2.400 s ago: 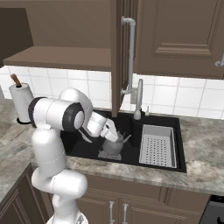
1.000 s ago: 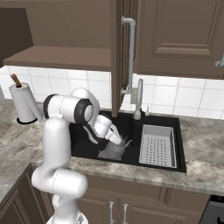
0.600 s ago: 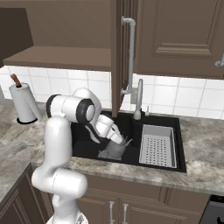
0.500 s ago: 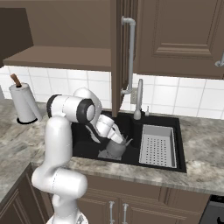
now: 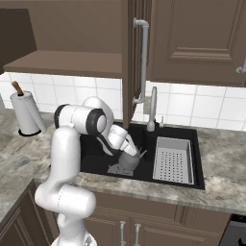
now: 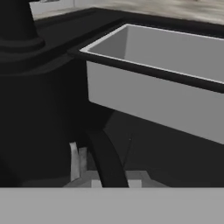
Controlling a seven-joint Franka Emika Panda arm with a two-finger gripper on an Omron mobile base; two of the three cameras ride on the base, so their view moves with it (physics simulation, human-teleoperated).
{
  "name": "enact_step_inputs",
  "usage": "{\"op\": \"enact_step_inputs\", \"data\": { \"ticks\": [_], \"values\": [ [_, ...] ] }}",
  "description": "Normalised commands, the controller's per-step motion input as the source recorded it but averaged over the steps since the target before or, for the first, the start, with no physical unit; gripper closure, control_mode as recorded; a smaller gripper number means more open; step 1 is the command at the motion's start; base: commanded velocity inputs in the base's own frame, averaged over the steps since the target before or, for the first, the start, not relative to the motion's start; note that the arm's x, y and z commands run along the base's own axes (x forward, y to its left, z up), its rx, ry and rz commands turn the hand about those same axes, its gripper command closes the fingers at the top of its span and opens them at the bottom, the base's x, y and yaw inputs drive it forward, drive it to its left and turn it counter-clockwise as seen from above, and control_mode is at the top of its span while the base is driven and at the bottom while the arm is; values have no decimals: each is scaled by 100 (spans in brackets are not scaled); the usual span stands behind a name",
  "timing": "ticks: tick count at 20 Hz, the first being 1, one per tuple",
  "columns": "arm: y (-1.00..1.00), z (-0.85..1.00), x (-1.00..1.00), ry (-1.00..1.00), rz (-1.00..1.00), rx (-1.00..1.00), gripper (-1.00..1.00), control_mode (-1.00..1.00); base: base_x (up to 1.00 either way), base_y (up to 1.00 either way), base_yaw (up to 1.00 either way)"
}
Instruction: Open the cabinet, pick the kettle from the cabinet, and place it in the sink.
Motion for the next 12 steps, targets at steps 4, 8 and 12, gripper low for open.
{"op": "enact_step_inputs", "data": {
  "ticks": [4, 8, 12],
  "values": [
    [0, -34, -10, -14, -10, 0, 100, -100, 0, 0, 0],
    [1, -39, -10, -9, -11, 0, 100, -100, 0, 0, 0],
    [0, -40, -9, -8, -11, 0, 100, -100, 0, 0, 0]
  ]
}}
